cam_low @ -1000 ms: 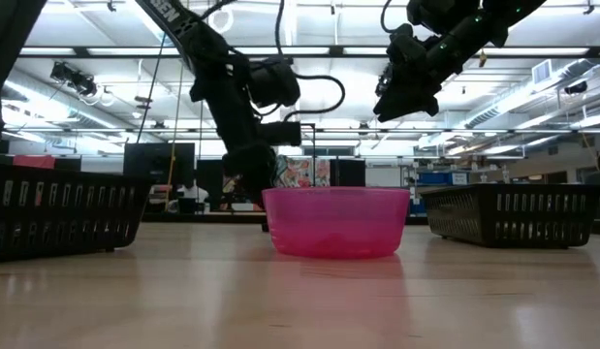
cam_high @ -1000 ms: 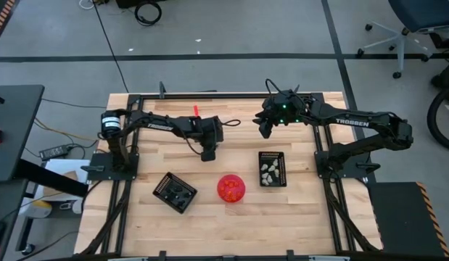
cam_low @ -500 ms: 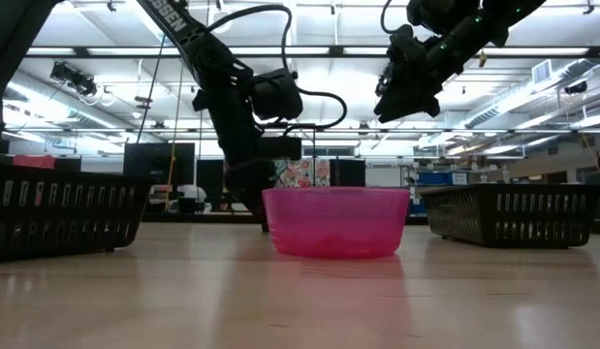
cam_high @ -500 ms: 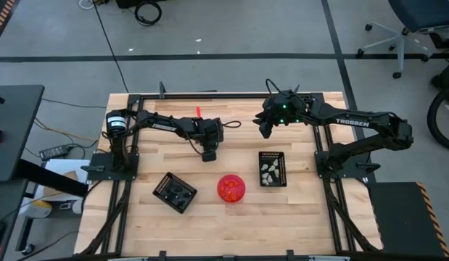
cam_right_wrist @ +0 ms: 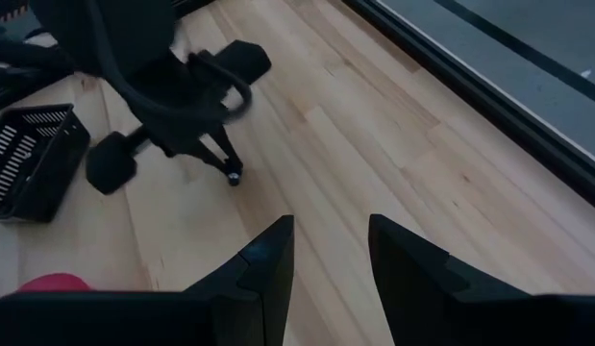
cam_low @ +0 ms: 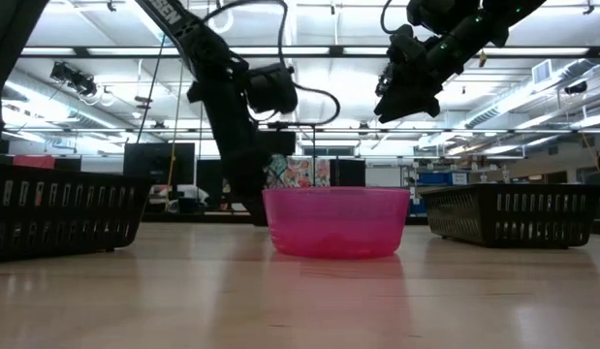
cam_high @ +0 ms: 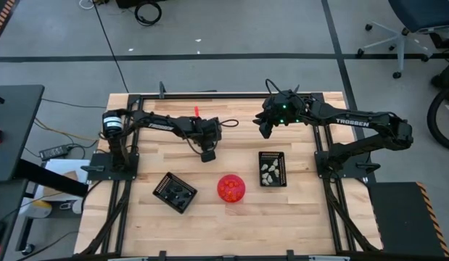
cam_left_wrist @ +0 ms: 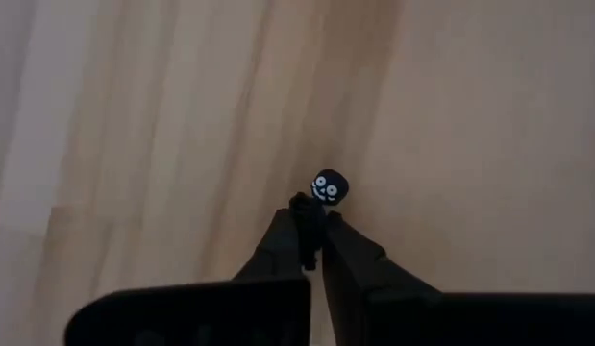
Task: Sort Halloween decoration
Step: Put the black skeleton toy into the bottom black bin
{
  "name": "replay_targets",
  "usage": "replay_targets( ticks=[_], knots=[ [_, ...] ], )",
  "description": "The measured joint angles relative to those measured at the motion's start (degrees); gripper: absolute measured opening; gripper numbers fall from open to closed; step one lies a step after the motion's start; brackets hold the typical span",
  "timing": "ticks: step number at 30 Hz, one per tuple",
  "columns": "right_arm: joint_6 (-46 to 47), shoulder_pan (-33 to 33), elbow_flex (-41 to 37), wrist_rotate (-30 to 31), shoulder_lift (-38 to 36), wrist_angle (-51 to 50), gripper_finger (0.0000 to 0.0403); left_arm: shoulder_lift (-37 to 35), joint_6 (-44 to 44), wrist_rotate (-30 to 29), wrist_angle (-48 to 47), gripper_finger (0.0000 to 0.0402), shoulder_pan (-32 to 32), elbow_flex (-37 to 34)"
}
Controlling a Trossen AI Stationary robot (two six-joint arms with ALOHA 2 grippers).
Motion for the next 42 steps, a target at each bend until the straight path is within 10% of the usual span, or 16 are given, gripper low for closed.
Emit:
replay_targets(
  ticks=[19,32,42],
  knots=[
    [-3.83,0.0,0.0,-0.02,0.0,0.18,0.014,-20.11,-17.1,18.7,-19.33,0.0005,-18.52,0.24],
    [-2.06,-0.52,0.0,-1.22,0.0,2.09,0.014,-21.04,-45.74,14.49,-18.37,0.0008,-31.21,-13.41],
    [-1.51,-0.52,0.0,-1.62,0.0,2.0,0.0137,-21.19,-47.44,10.35,-17.91,0.013,-31.28,-12.75]
  ],
)
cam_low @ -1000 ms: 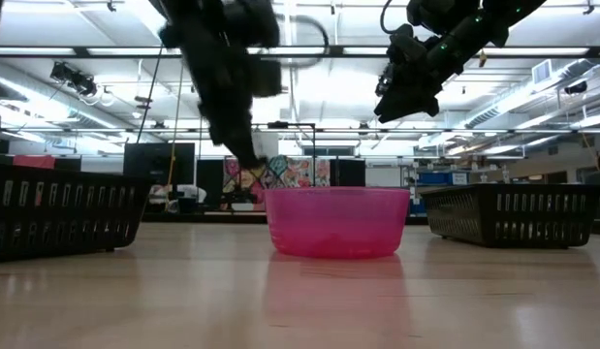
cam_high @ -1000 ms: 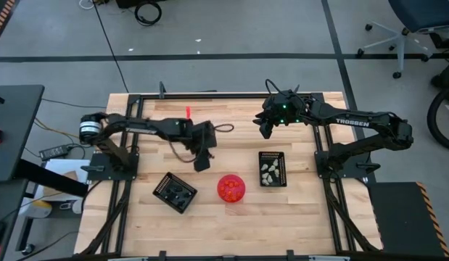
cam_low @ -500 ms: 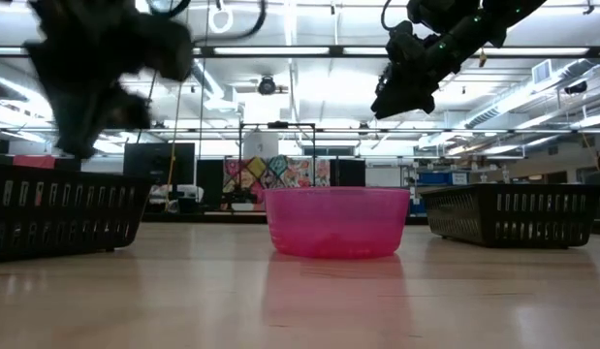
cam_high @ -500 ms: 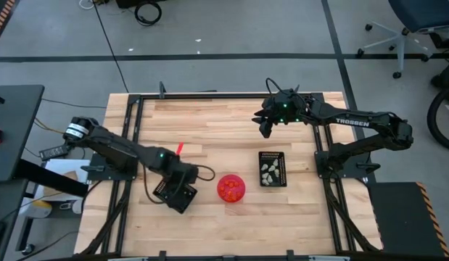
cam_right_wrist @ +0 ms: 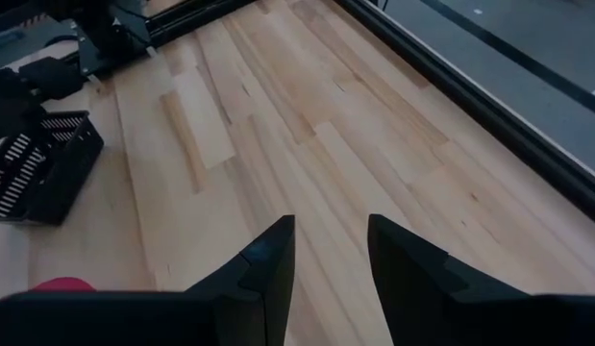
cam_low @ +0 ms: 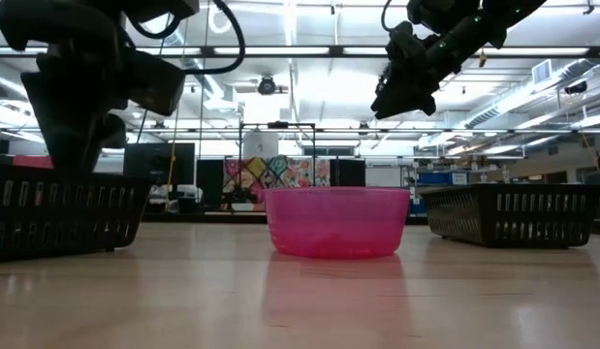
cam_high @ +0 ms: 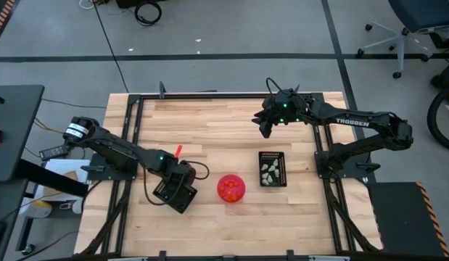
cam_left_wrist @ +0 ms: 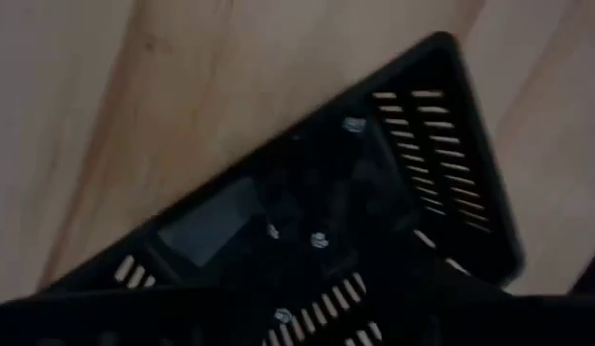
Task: Sort Halloween decoration
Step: Put the black skeleton toy into the bottom black bin, then return to Home Position
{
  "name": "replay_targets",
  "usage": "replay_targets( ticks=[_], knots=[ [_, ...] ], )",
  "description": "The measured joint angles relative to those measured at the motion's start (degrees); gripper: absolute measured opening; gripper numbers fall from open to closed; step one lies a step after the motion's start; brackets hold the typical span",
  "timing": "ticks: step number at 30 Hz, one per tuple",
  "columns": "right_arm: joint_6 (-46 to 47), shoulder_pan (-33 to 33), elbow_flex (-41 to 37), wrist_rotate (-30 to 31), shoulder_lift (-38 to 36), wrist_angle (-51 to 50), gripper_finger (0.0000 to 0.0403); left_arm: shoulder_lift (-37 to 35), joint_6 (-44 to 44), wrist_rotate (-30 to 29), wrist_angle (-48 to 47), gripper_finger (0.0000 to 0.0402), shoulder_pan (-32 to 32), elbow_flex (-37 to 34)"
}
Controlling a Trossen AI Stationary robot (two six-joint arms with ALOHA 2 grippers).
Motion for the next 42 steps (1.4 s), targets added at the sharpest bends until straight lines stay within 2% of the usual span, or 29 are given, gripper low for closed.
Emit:
replay_targets(
  ticks=[5,7,9,11,14,19,22,25,31,34,37,42],
  knots=[
    [0.35,0.0,0.0,-2.26,-0.22,-0.19,0.0137,-0.32,0.19,5.01,-1.97,0.0149,1.45,2.98],
    [1.56,0.0,0.0,-3.97,-1.15,-1.27,0.0137,-0.41,0.31,5.24,-3.02,0.0149,2.51,5.84],
    [1.99,0.0,0.0,-5.56,-2.16,-2.66,0.0137,-1.72,1.12,1.84,-3.52,0.015,3.1,8.26],
    [1.43,0.0,-0.48,-6.55,-3.62,-3.4,0.0137,-3.48,1.64,-4.06,-3.57,0.0147,3.19,9.72],
    [0.82,0.0,-3.1,-6.99,-6.93,-1.77,0.0137,-8.03,0.72,-12.08,-4.4,0.0137,4.12,9.08],
    [1.61,-0.67,-8.23,-5.11,-14.19,1.63,0.0137,-17.97,-1.29,-21.95,-7.05,0.0115,6.45,7.13],
    [4.24,-2.69,-12.94,-6.67,-18.72,7.87,0.0137,-24.73,-2.55,-27.42,-6.28,0.0102,8.69,4.12],
    [6.55,-5.81,-18.8,-9.78,-22.18,12.95,0.0137,-31.25,-1.96,-31.04,-1.67,0.0088,11.61,-0.37],
    [10.5,-11.94,-27.04,-17.32,-24.66,19.0,0.0137,-40.73,1.73,-31.49,5.29,0.0049,22.02,-9.13],
    [12.08,-14.57,-29.46,-18.45,-25.76,22.86,0.0137,-45.22,3.07,-31.51,14.4,0.0028,26.53,-14.29],
    [12.8,-17.3,-30.65,-19.32,-27.39,23.77,0.0137,-49.02,3.65,-31.52,22.32,0.001,28.94,-19.36],
    [15.33,-20.63,-31.65,-21.79,-32.42,22.69,0.0136,-54.98,0.53,-31.43,24.52,0.0001,30.11,-25.48]
  ],
)
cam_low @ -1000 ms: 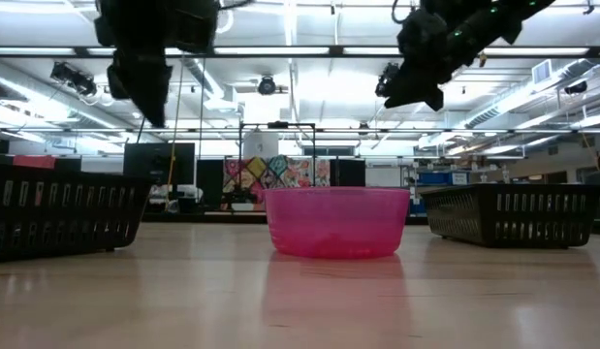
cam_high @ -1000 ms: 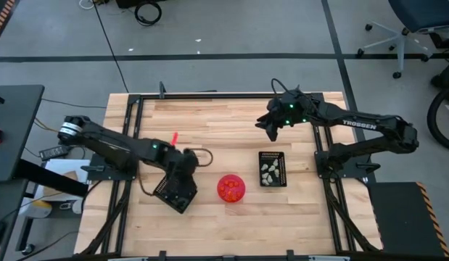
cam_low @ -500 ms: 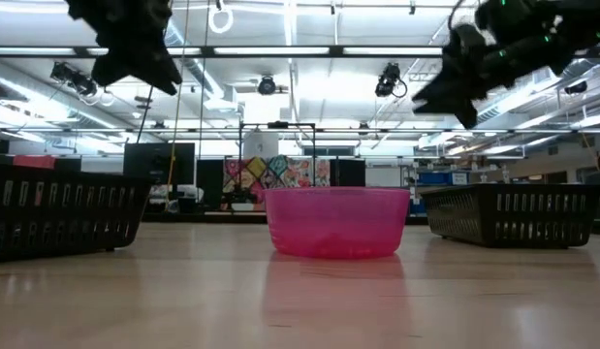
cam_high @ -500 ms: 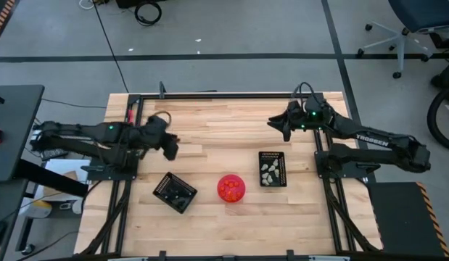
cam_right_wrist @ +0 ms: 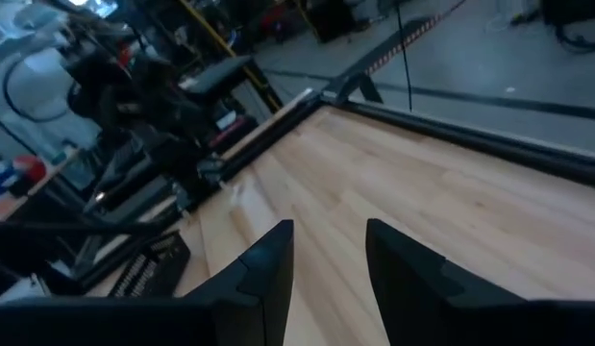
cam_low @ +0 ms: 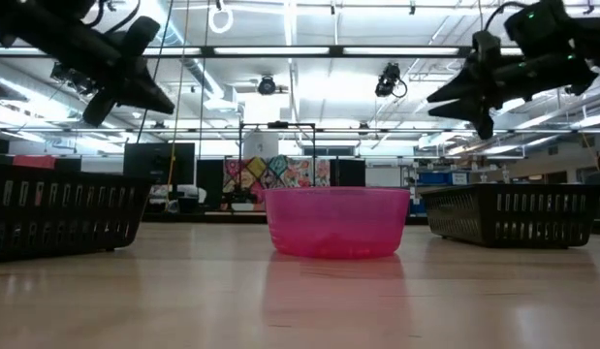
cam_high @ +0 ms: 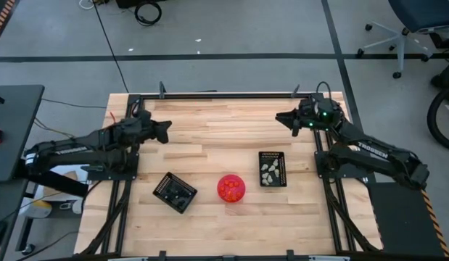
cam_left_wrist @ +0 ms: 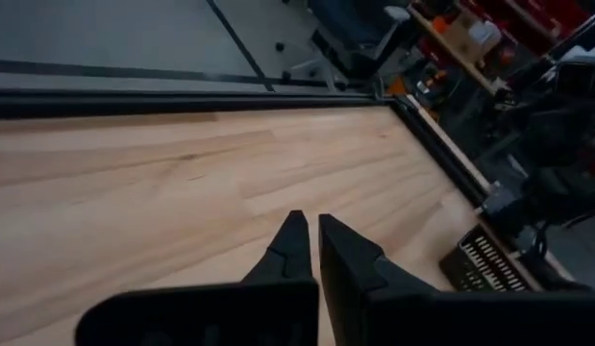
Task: Sort Halloween decoration
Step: Return to Home Position
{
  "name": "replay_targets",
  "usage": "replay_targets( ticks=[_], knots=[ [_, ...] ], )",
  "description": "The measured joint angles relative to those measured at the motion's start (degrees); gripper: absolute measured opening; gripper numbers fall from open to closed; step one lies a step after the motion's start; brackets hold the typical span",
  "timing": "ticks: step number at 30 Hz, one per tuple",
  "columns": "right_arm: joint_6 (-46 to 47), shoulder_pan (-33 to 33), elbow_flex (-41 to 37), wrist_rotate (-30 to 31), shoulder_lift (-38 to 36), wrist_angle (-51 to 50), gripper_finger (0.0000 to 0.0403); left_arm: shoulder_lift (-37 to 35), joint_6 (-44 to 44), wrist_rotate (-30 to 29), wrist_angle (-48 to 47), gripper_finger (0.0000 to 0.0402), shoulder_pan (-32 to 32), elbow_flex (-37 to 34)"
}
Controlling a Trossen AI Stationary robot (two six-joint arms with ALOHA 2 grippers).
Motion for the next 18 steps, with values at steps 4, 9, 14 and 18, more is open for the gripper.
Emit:
replay_targets(
  ticks=[4,9,14,18],
  knots=[
    [-0.01,-0.97,-0.2,2.11,-5.56,-4.69,0.0127,-3.71,-0.5,-0.77,-0.17,0.0001,-0.06,-1.6],
    [-1.64,-0.99,-0.2,6.07,-12.0,-11.71,0.0111,-7.1,-0.13,-5.79,-1.25,0.0001,-0.06,-2.62],
    [-2.22,-0.99,-0.2,9.06,-16.77,-16.97,0.0101,-9.6,-1.23,-6.19,-1.33,0.0001,-0.06,-5.3],
    [-1.32,-0.99,-1.52,9.33,-19.49,-17.65,0.01,-11.34,-2.97,-6.16,-0.39,0.0001,-0.06,-8.34]
  ],
)
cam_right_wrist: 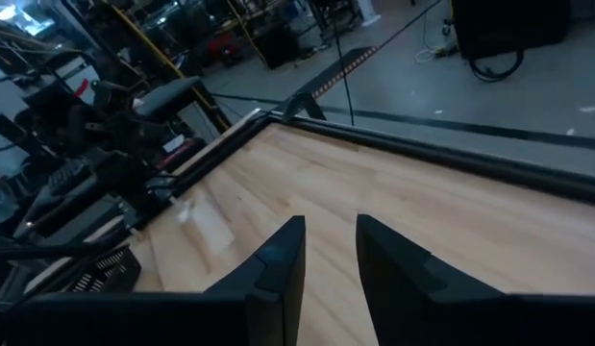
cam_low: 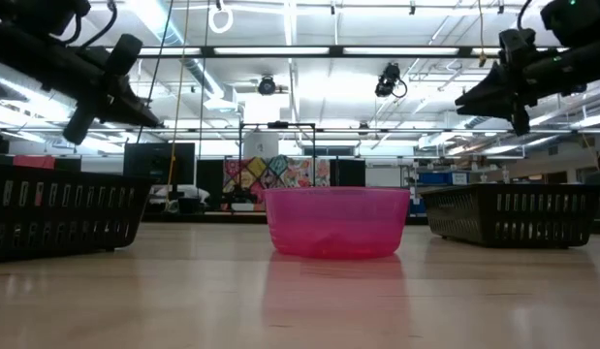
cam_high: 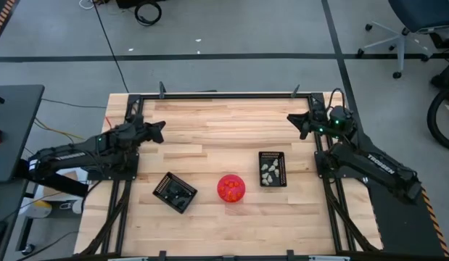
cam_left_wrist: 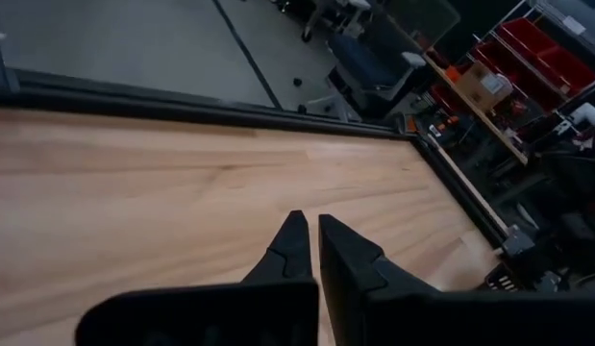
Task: Sort Halloween decoration
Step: Return to Home Position
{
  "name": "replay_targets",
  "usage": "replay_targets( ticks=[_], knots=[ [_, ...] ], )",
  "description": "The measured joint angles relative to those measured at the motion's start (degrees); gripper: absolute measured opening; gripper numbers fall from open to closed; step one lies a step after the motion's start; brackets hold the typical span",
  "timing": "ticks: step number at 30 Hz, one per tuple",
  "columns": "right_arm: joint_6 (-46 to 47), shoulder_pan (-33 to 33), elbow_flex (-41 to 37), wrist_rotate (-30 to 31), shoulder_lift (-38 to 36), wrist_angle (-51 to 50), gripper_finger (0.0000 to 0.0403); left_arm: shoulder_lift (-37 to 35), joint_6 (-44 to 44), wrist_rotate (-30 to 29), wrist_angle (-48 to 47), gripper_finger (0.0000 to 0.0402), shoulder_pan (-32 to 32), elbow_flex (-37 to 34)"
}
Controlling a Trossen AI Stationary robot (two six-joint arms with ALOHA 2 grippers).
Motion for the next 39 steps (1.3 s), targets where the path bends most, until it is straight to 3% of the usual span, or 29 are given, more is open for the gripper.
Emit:
replay_targets(
  ticks=[12,21,29,36,39],
  knots=[
    [7.43,0.0,-8.77,-0.7,-7.4,-0.16,0.01,-4.15,-4.42,1.27,7.25,0.0001,-0.11,-8.33],
    [9.93,0.0,-11.93,-1.05,-10.23,0.04,0.01,-4.16,-7.98,1.8,8.22,0.0001,-0.13,-11.13],
    [9.9,0.01,-11.95,-0.62,-10.47,0.18,0.01,-4.01,-9.51,1.97,15.18,0.0001,-0.39,-14.04],
    [9.7,0.0,-11.95,1.25,-10.36,0.06,0.01,-3.96,-7.13,1.21,15.16,0.0001,-0.39,-14.04],
    [9.65,0.0,-11.95,1.01,-10.36,0.15,0.01,-3.96,4.51,1.21,15.14,0.0001,-0.39,-14.04]
  ],
)
